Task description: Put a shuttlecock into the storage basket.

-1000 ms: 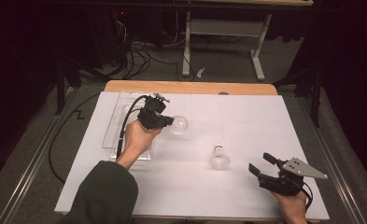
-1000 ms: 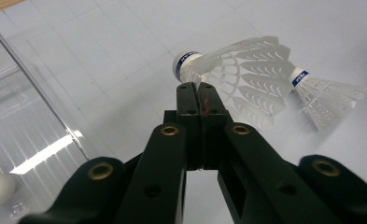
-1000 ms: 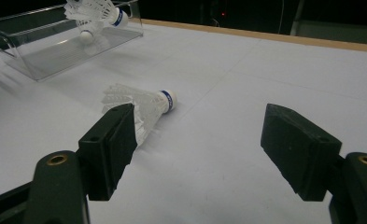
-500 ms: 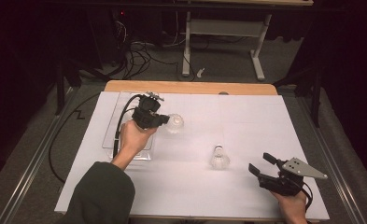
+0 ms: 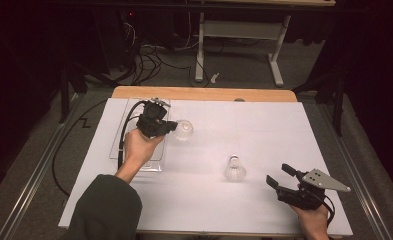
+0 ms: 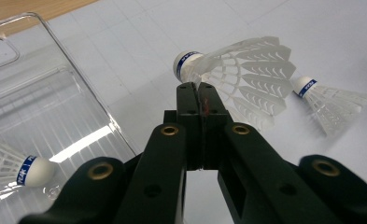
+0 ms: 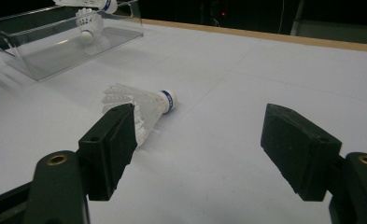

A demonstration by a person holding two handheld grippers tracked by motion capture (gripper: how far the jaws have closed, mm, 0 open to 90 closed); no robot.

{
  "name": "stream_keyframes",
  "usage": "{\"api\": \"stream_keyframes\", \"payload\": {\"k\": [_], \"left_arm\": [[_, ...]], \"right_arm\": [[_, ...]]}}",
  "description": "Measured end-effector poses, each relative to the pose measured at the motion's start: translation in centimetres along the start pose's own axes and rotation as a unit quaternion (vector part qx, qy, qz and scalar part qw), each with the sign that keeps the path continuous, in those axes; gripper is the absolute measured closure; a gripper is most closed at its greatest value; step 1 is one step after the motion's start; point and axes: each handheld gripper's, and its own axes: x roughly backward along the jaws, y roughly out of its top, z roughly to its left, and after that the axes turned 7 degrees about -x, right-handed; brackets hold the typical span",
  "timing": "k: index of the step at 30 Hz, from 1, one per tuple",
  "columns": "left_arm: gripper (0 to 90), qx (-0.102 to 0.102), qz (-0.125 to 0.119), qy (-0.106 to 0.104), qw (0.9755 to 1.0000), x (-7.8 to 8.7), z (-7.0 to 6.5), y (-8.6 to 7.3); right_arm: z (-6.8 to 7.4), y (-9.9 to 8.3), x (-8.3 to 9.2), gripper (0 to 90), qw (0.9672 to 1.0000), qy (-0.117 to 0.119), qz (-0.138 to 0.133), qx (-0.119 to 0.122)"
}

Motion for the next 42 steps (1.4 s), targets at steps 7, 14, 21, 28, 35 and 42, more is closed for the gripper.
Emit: {"api": "stream_keyframes", "payload": {"k": [7, 14, 21, 28, 35, 42], "left_arm": [[89.9, 0.008, -0.008, 0.004, 0.9999, 0.5, 0.4, -0.6], [89.9, 0.009, -0.012, 0.008, 0.9999, 1.1, 0.7, -1.0], [89.9, 0.013, -0.015, 0.012, 0.9997, 1.4, 1.0, -1.4], [89.9, 0.022, -0.022, 0.015, 0.9994, 1.9, 1.5, -1.9], [89.9, 0.026, -0.024, 0.018, 0.9992, 2.3, 1.8, -2.3], [89.9, 0.030, -0.029, 0.026, 0.9988, 3.0, 2.2, -2.7]], "right_arm": [[0.0, 0.0, 0.0, 27.0, 1.0000, 0.000, 0.000, 0.001], [0.0, 0.0, 0.0, 27.0, 1.0000, 0.000, 0.000, 0.001], [0.0, 0.0, 0.0, 27.0, 1.0000, 0.000, 0.000, 0.001], [0.0, 0.0, 0.0, 27.0, 1.0000, 0.000, 0.001, 0.001], [0.0, 0.0, 0.0, 27.0, 1.0000, 0.000, 0.001, 0.001], [0.0, 0.0, -0.1, 27.0, 1.0000, 0.000, 0.002, 0.001]]}}
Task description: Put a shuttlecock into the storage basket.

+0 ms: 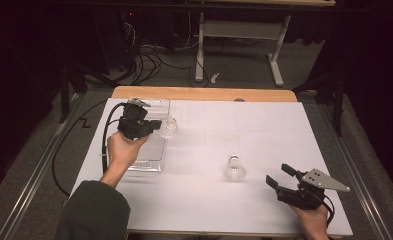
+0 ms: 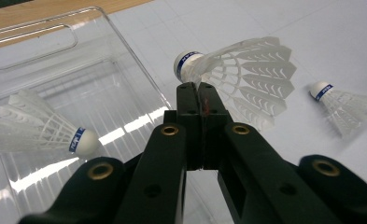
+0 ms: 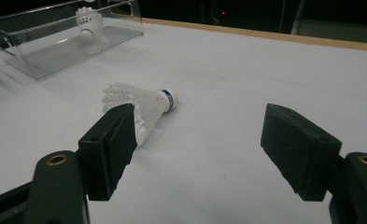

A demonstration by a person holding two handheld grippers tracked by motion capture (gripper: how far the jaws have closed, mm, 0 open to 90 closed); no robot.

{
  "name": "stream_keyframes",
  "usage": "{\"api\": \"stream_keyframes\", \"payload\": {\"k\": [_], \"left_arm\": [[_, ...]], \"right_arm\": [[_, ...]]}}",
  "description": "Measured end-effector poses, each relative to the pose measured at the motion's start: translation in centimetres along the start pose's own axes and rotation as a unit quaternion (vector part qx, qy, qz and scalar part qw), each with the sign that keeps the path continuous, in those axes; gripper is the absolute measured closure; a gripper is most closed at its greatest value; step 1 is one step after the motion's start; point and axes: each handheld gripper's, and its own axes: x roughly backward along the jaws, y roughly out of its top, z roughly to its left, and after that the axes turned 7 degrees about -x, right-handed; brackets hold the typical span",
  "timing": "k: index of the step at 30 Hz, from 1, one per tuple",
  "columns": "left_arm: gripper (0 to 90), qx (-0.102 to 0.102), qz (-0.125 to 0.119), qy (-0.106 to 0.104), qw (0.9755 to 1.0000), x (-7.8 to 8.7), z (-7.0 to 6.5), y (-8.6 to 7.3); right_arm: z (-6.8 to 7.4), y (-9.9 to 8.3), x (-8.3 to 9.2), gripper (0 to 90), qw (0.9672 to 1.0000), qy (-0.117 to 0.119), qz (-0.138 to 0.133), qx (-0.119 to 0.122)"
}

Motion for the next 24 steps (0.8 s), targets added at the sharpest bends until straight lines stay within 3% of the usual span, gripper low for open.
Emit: {"api": "stream_keyframes", "payload": {"k": [24], "left_arm": [[89.8, 0.019, 0.001, 0.025, 0.9995, 1.2, 1.6, -1.8]], "right_arm": [[0.0, 0.0, 0.0, 26.9, 1.0000, -0.001, 0.001, 0.000]]}}
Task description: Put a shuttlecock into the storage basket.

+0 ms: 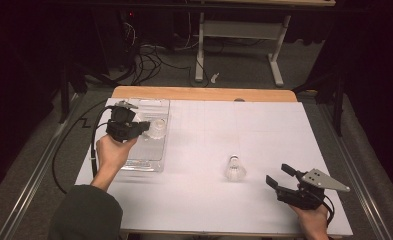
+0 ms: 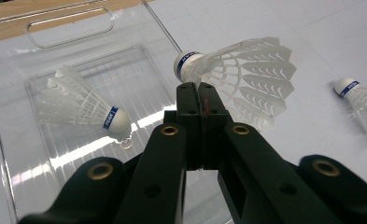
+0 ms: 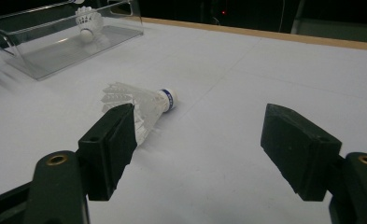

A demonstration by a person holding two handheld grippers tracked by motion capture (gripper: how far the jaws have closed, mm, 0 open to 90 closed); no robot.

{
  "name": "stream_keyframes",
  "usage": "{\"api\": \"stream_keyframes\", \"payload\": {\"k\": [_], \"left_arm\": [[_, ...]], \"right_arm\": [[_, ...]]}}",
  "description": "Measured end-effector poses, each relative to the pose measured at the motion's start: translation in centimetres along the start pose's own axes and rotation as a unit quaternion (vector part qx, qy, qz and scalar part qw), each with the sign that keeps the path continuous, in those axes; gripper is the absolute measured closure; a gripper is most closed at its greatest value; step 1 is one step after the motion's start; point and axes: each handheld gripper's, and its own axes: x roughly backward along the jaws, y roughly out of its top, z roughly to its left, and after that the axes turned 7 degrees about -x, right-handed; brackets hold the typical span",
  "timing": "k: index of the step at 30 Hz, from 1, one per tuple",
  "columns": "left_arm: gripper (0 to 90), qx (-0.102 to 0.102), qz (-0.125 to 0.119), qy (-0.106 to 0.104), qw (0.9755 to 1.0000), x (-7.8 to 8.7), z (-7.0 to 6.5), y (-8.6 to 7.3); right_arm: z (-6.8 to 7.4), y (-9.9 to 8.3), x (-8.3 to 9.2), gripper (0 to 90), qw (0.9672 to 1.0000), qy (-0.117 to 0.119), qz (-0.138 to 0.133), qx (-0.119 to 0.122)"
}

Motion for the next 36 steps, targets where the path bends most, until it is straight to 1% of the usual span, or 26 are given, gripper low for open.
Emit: {"api": "stream_keyframes", "payload": {"k": [8, 15, 23, 26, 33, 36], "left_arm": [[89.8, 0.005, 0.006, 0.008, 0.9999, -0.5, 0.4, 0.1], [89.8, 0.012, 0.011, 0.017, 0.9997, -1.2, 1.0, 0.3], [89.8, 0.015, 0.017, 0.028, 0.9994, -2.0, 1.5, 0.9], [89.7, 0.011, 0.020, 0.036, 0.9991, -2.3, 1.6, 1.1], [89.7, 0.022, 0.022, 0.045, 0.9985, -3.0, 2.3, 1.2], [89.6, 0.023, 0.024, 0.049, 0.9983, -3.2, 2.5, 1.2]], "right_arm": [[0.0, 0.0, 0.0, 26.9, 1.0000, 0.000, 0.000, 0.000], [0.0, 0.0, 0.0, 26.9, 1.0000, 0.000, 0.000, 0.000], [0.0, 0.0, 0.0, 27.0, 1.0000, 0.000, 0.000, 0.000], [0.0, 0.0, 0.0, 27.0, 1.0000, 0.000, 0.000, 0.000], [0.0, 0.0, 0.0, 26.9, 1.0000, 0.001, -0.003, -0.001], [0.0, 0.0, 0.0, 27.0, 1.0000, 0.001, -0.003, -0.001]]}}
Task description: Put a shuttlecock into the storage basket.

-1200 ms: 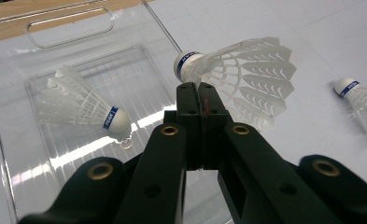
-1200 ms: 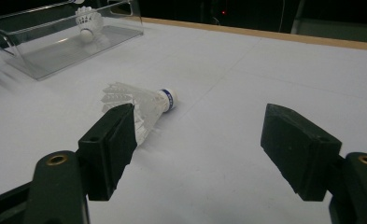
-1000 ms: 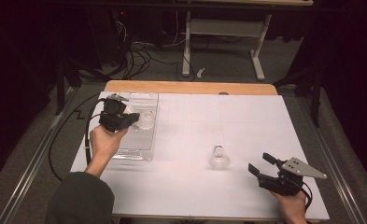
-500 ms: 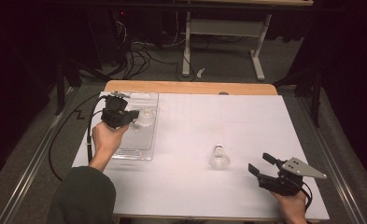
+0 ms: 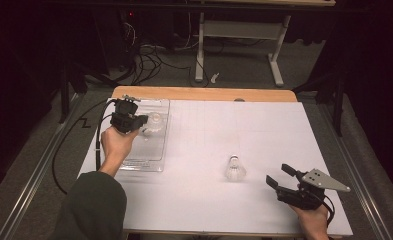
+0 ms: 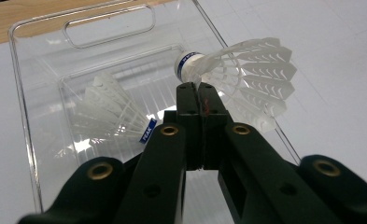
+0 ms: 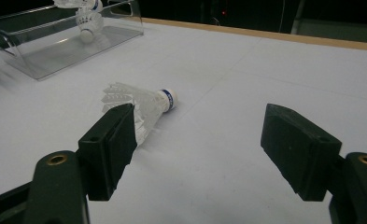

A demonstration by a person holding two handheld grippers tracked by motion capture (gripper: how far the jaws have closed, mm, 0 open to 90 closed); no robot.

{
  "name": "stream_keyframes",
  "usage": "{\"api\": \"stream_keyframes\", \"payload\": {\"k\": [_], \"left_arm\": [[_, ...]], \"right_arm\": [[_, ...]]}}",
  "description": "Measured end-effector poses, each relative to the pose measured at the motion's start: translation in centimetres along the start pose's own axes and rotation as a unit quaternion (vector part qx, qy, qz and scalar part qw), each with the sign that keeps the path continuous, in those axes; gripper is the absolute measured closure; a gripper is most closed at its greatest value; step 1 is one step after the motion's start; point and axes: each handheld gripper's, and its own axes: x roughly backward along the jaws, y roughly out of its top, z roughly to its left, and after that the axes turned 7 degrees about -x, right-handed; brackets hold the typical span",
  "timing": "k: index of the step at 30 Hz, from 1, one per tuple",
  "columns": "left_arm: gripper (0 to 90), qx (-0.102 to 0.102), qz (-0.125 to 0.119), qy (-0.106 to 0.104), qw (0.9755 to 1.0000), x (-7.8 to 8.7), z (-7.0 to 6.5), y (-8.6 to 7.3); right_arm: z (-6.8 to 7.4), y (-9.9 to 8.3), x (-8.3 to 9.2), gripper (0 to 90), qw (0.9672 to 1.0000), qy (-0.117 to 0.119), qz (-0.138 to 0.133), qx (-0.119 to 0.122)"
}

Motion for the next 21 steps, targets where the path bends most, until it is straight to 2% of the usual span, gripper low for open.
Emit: {"api": "stream_keyframes", "payload": {"k": [21], "left_arm": [[89.2, 0.003, 0.002, 0.025, 0.9997, -1.8, 0.2, 1.2]], "right_arm": [[0.0, 0.0, 0.0, 26.9, 1.0000, 0.000, 0.001, 0.001]]}}
